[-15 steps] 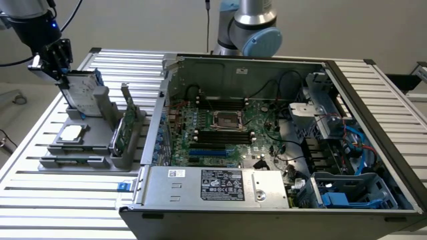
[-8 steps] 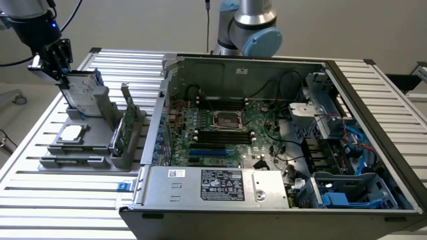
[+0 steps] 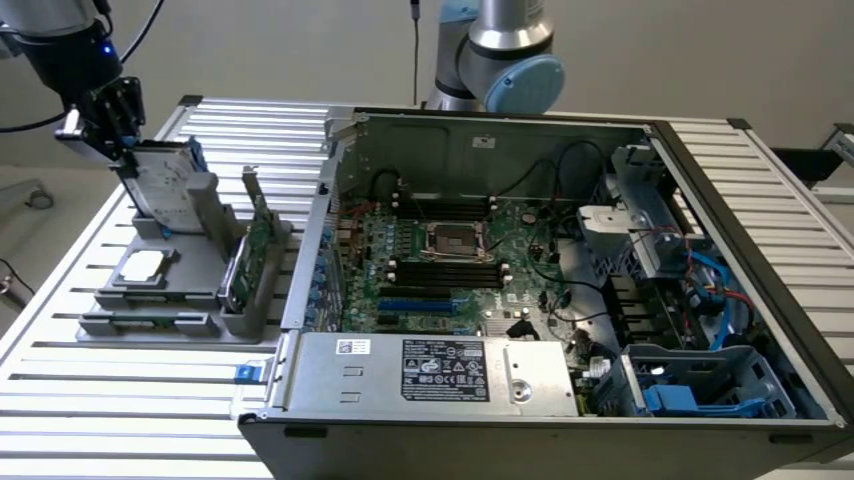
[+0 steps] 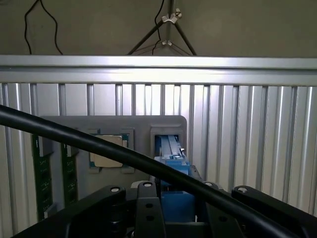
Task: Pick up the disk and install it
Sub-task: 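Pick up the disk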
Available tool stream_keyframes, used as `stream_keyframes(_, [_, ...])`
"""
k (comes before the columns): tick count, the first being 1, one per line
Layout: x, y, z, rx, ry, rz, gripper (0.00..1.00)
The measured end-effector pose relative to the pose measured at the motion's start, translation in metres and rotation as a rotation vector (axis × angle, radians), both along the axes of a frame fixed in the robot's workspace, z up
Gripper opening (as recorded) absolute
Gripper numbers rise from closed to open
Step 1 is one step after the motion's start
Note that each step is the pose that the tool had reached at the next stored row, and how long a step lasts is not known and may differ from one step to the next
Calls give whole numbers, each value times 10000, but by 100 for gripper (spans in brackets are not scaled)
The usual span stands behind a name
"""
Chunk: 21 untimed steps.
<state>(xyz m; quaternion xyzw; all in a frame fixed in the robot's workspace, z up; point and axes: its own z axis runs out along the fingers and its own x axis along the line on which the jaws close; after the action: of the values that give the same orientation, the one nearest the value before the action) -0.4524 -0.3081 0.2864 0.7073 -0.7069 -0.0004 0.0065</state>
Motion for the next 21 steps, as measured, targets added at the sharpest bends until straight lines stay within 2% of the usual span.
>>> stream_keyframes(15, [35, -10, 660, 0, 16, 0, 33])
stream_keyframes(21, [138, -34, 936, 2, 14, 39, 33])
